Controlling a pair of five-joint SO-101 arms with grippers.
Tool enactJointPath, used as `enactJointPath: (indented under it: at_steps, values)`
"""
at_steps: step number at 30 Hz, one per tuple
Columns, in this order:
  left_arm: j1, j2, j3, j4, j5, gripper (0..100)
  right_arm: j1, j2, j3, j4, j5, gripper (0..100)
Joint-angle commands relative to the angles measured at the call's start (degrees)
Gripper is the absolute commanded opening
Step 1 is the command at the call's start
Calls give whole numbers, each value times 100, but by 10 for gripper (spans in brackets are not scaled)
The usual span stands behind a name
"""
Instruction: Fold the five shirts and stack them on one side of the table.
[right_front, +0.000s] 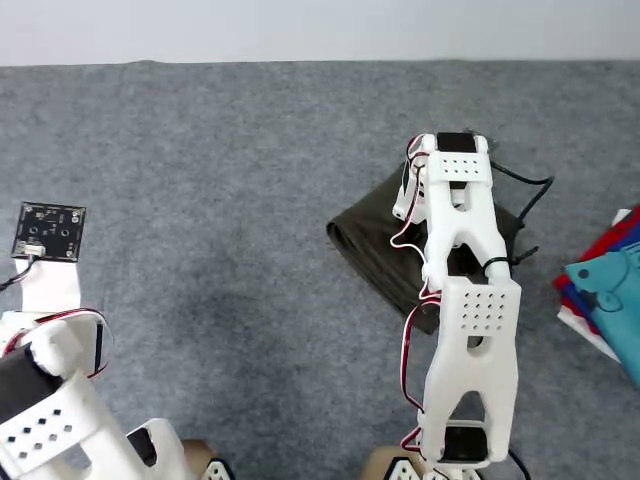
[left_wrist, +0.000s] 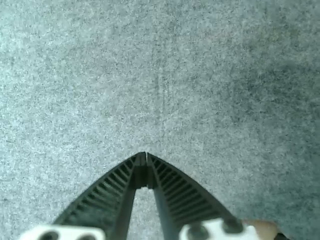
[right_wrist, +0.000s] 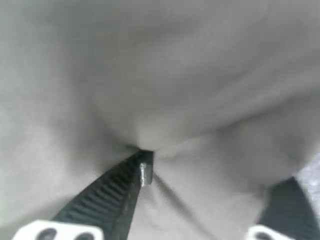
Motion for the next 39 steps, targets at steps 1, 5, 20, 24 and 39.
enactJointPath:
  at_steps: [1,5,20,24,39]
  values:
    - [-35,-70,-57,-18,-35,8,-13,330,-44,163,316,165]
    - [-35,-79,-57,-18,-44,8,-13,330,-44,163,580,40]
    - [-26,-88,-40,-18,-35,8,145,-778,-325,884,1486,9]
    - [-35,-88,-57,0,-35,8,242,-1191,-325,884,1785,9]
    - [-35,-88,-22,-9,-26,8,1411,-2844,-325,884,3587,9]
